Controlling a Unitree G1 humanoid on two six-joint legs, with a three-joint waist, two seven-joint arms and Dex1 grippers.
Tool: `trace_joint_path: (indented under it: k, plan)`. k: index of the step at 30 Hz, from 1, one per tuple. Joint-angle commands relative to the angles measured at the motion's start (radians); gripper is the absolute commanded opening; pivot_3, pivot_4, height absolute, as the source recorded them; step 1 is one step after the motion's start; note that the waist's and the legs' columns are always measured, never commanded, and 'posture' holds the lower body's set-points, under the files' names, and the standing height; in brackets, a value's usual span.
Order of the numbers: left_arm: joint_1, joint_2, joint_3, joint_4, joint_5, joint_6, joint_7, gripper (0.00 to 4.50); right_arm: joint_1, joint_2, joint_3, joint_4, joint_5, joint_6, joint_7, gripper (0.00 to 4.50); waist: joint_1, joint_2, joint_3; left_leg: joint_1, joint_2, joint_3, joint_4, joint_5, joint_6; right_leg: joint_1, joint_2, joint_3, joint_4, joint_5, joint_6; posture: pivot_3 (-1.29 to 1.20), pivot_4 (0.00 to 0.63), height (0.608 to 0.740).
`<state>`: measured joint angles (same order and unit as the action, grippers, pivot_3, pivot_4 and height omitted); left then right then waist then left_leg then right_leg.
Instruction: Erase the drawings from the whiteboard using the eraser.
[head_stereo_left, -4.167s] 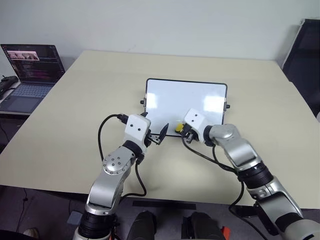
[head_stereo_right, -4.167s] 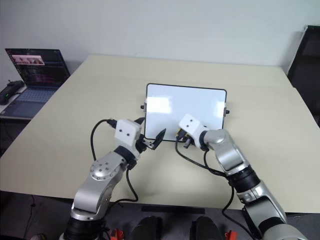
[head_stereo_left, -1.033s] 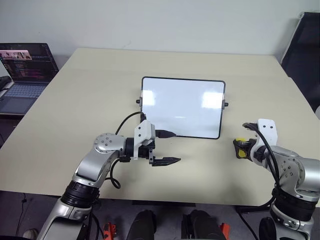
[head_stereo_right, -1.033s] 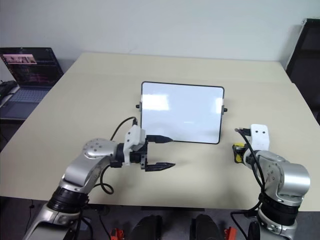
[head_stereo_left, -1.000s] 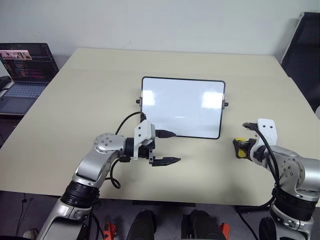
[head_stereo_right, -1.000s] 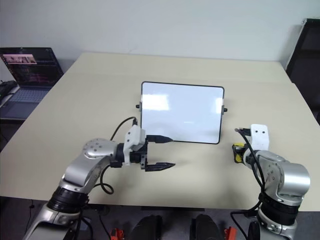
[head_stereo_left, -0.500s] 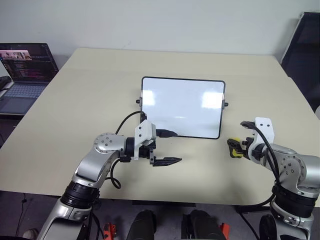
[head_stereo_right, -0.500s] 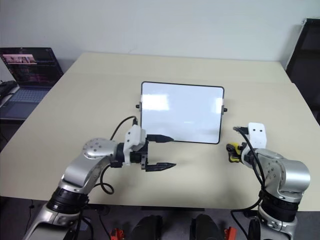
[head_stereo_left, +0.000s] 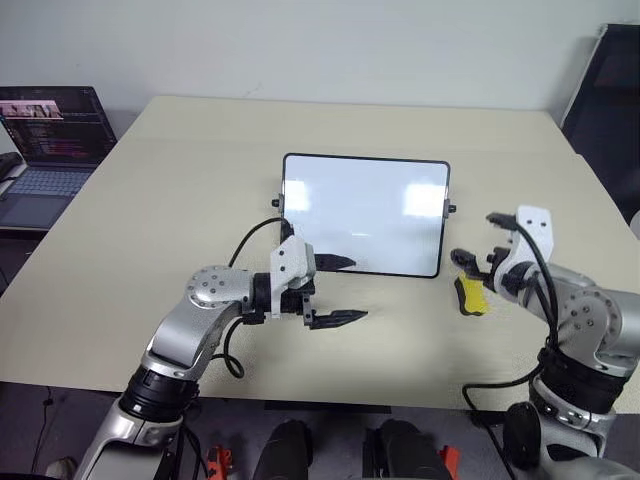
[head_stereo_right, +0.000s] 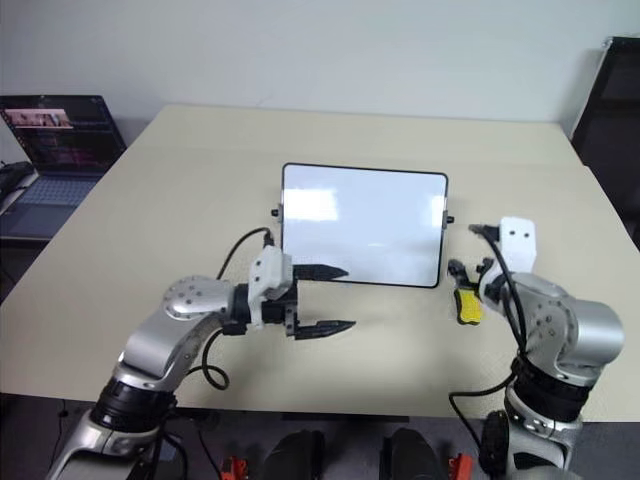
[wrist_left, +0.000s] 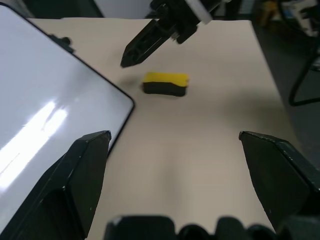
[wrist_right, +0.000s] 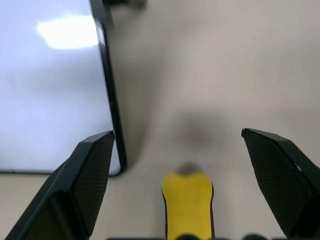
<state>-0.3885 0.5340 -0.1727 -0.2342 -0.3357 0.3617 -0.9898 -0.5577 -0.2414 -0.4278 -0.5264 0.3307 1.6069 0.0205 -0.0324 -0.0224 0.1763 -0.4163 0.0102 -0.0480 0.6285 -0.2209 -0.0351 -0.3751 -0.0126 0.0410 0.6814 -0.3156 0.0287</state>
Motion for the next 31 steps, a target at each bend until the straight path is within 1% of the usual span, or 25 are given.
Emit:
trace_joint_path:
  k: [1,4,5,7,9,12,15,17,19,22,24,28,31]
  plan:
    - [-0.009,-0.024,0.050,-0.042,0.027,0.030,0.123,4.50,-0.021,-0.040,-0.001,-0.062,-0.022,0.008,-0.001,4.45,0.000,0.000,0.000,0.000,0.000,0.000,0.000,0.000,0.000,0.000,0.000,0.000,0.000,0.000,0.000,0.00,0.150,0.740]
    - [0.004,-0.090,0.097,-0.086,0.026,0.086,0.272,4.50,0.022,-0.121,0.042,-0.087,-0.057,-0.125,0.009,4.45,0.002,0.000,0.000,0.000,-0.001,0.000,0.000,0.000,0.000,0.000,-0.001,0.000,0.000,0.000,0.000,0.00,0.150,0.740]
    - [0.020,-0.123,0.121,-0.108,0.048,0.102,0.358,4.50,0.054,-0.136,0.038,-0.101,-0.078,-0.195,0.006,4.45,0.004,0.000,0.000,-0.001,-0.001,0.000,0.000,0.000,0.000,0.000,-0.001,0.000,0.000,0.000,0.000,0.00,0.150,0.740]
    - [0.075,-0.190,0.174,-0.157,0.108,0.124,0.530,4.50,0.155,-0.180,0.044,-0.121,-0.111,-0.370,0.033,4.45,0.005,-0.001,0.000,-0.001,-0.001,0.000,0.001,0.000,0.000,0.001,-0.002,0.000,-0.001,0.000,0.001,0.00,0.150,0.740]
    - [0.139,-0.223,0.214,-0.196,0.180,0.126,0.654,4.50,0.260,-0.204,0.048,-0.119,-0.144,-0.563,0.065,4.45,0.004,-0.001,-0.001,-0.001,-0.001,0.000,0.000,0.000,0.000,0.001,-0.005,0.000,-0.002,-0.001,0.001,0.00,0.150,0.740]
    - [0.220,-0.226,0.214,-0.224,0.262,0.092,0.734,4.50,0.333,-0.119,-0.049,-0.057,-0.121,-0.723,0.052,4.45,-0.005,-0.001,-0.001,0.001,0.000,0.001,0.000,0.000,0.000,0.000,-0.005,0.002,0.000,-0.001,0.002,0.00,0.150,0.740]
    - [0.316,-0.238,0.246,-0.216,0.337,0.040,0.830,4.50,0.450,-0.073,-0.081,0.044,-0.151,-0.921,0.054,4.45,0.000,-0.001,-0.001,0.002,0.000,0.001,0.001,0.000,0.000,0.002,-0.005,0.001,0.001,-0.001,0.001,0.00,0.150,0.740]
    - [0.361,-0.251,0.269,-0.198,0.374,0.009,0.891,4.50,0.493,-0.056,-0.099,0.123,-0.161,-1.018,0.049,4.45,0.002,-0.001,-0.001,0.003,-0.001,0.001,0.001,0.000,0.000,0.003,-0.005,0.001,0.001,-0.001,0.001,0.00,0.150,0.740]
    - [0.387,-0.257,0.288,-0.182,0.398,-0.011,0.929,4.50,0.511,-0.040,-0.113,0.171,-0.158,-1.079,0.036,4.45,0.003,-0.001,-0.001,0.003,-0.002,0.001,0.001,0.000,0.000,0.003,-0.006,0.001,0.001,0.000,0.002,0.00,0.150,0.740]
    - [0.437,-0.251,0.306,-0.142,0.454,-0.051,0.981,4.50,0.547,-0.050,-0.120,0.262,-0.173,-1.179,0.040,4.45,0.003,-0.001,-0.001,0.004,-0.001,0.002,0.001,0.000,0.001,0.004,-0.006,0.002,0.001,0.000,0.002,0.00,0.150,0.740]
    - [0.462,-0.256,0.308,-0.140,0.454,-0.065,0.979,4.50,0.607,-0.042,-0.127,0.281,-0.177,-1.221,0.044,4.45,0.003,0.000,-0.002,0.006,-0.001,0.002,0.001,0.000,0.001,0.006,-0.005,0.002,0.001,0.000,0.002,0.00,0.150,0.740]
    - [0.463,-0.267,0.276,-0.151,0.454,-0.068,0.962,4.50,0.707,-0.034,-0.119,0.250,-0.169,-1.231,0.055,4.45,0.008,0.000,-0.002,0.006,-0.001,0.002,0.000,0.000,0.000,0.006,-0.006,0.002,0.000,-0.001,0.001,0.00,0.150,0.740]
    - [0.457,-0.276,0.265,-0.158,0.455,-0.057,0.959,4.50,0.735,-0.036,-0.129,0.234,-0.154,-1.218,0.051,4.45,0.006,0.000,-0.002,0.007,-0.001,0.003,0.001,0.000,0.000,0.006,-0.006,0.002,0.001,0.000,0.001,0.00,0.150,0.740]
